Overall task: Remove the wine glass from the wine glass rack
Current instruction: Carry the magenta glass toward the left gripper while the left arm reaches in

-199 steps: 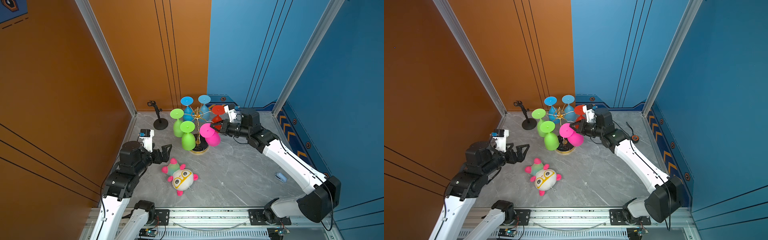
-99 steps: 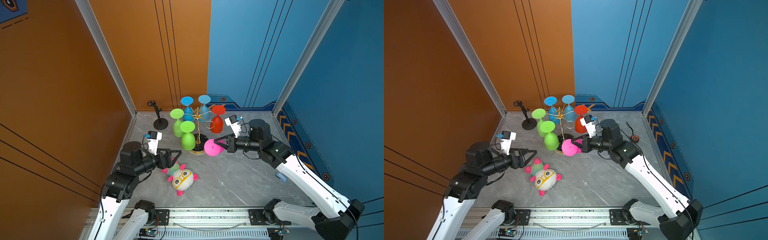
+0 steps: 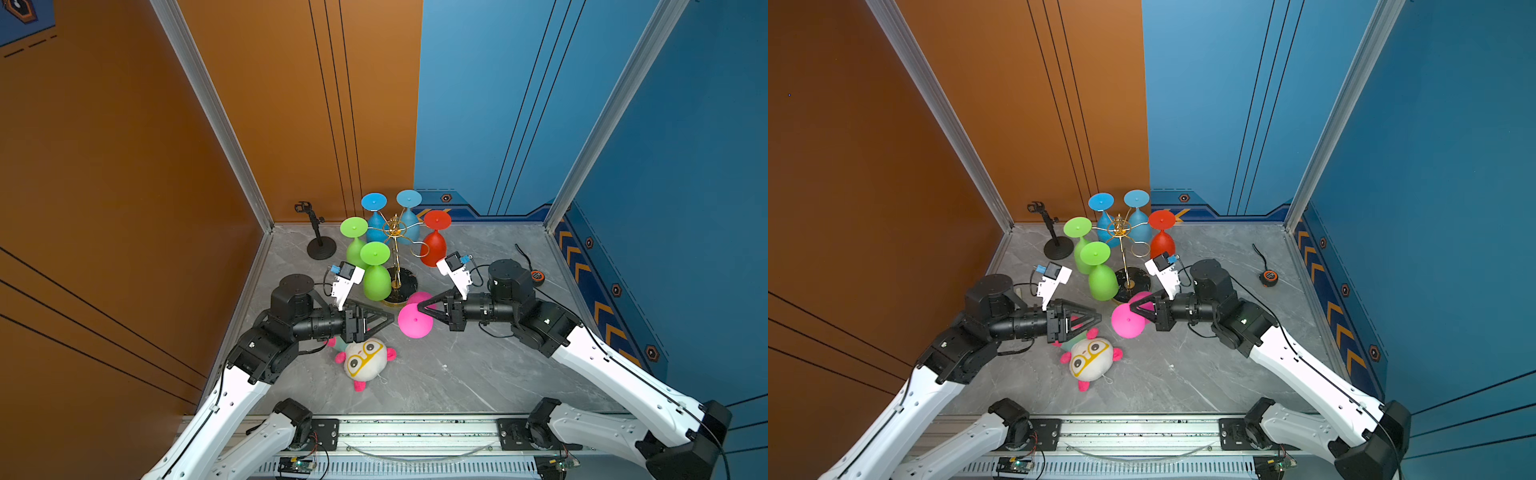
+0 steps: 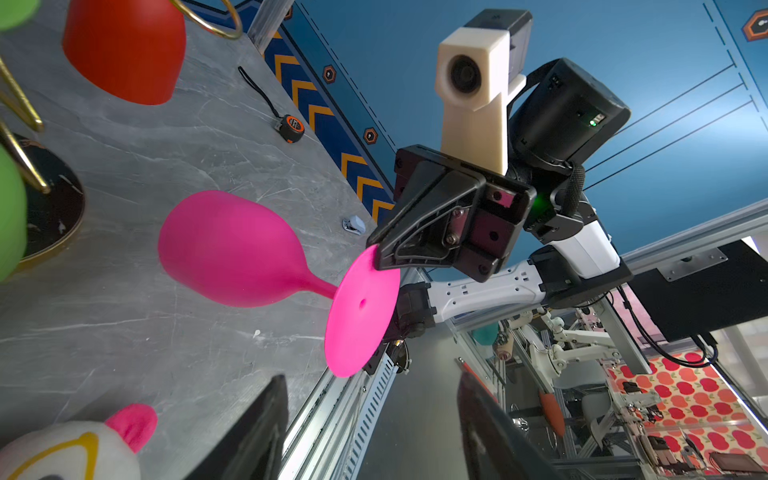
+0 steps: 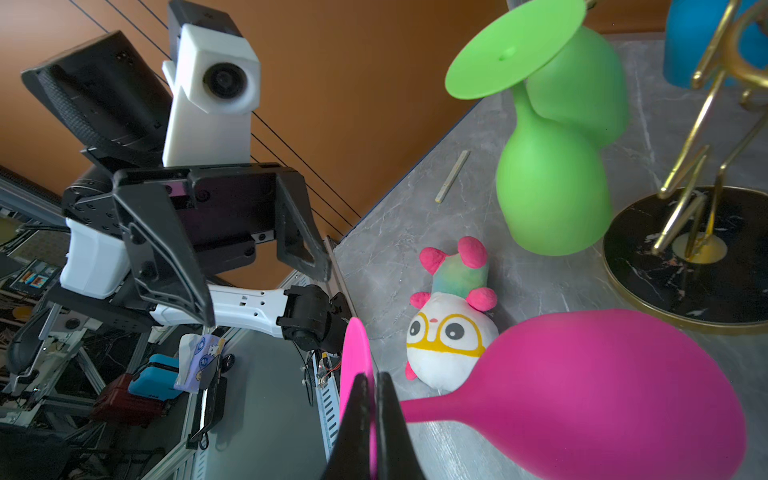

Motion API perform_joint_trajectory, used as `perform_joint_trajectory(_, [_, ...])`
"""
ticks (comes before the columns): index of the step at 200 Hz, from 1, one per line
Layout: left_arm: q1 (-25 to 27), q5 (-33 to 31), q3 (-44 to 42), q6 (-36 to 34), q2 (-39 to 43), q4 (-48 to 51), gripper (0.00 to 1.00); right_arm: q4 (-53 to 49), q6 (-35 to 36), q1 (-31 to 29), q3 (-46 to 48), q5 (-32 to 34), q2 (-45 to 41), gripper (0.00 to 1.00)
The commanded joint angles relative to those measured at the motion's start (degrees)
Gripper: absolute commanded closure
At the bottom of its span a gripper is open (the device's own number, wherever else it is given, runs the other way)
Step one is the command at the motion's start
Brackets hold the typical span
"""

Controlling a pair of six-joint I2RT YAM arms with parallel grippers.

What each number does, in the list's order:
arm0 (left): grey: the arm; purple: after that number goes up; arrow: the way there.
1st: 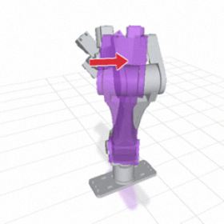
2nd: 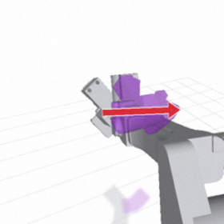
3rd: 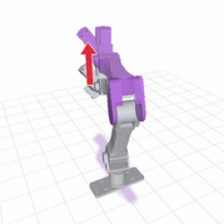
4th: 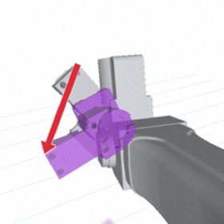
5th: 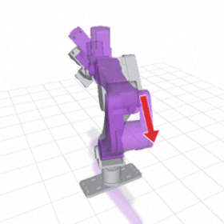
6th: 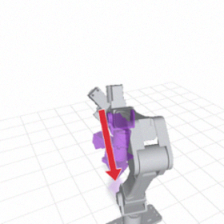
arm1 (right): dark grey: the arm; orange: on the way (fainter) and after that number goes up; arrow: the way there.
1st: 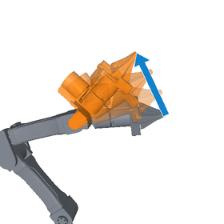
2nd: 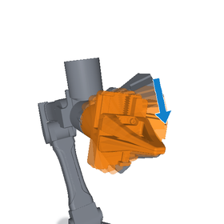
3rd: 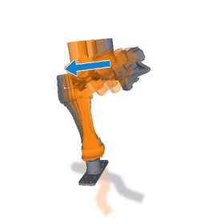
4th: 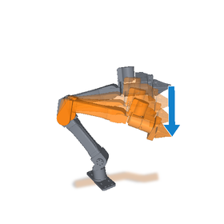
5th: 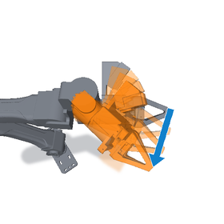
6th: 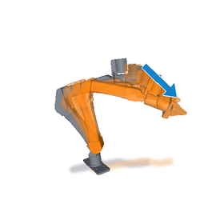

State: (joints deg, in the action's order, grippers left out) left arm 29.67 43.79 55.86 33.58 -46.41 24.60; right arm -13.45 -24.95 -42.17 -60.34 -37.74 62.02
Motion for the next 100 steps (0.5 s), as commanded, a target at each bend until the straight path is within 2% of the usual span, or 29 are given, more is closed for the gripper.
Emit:
perform_joint_trajectory(1, [3.15, 0.54, -0.70, -0.01, -1.23, -3.26, 0.41, 4.71, -0.75, -0.88, 0.57, -1.81, -1.55, 1.00])
perform_joint_trajectory(28, [6.15, 0.07, -0.70, -0.02, -2.26, -4.89, 0.47, 5.90, -1.19, -1.38, 0.61, -1.90, -1.68, 1.00])
perform_joint_trajectory(62, [8.52, -0.68, -0.66, -0.76, -3.09, -5.04, 0.51, 7.03, -1.67, -1.57, 0.83, -1.99, -1.90, 1.00])
perform_joint_trajectory(87, [9.08, -1.32, -0.54, -0.82, -2.99, -5.44, 0.63, 7.05, -1.68, -1.51, 1.00, -1.85, -1.90, 1.00])
perform_joint_trajectory(100, [9.10, -1.77, -0.57, -0.55, -2.88, -5.86, 0.66, 7.07, -1.64, -1.60, 1.10, -1.72, -1.92, 1.00])
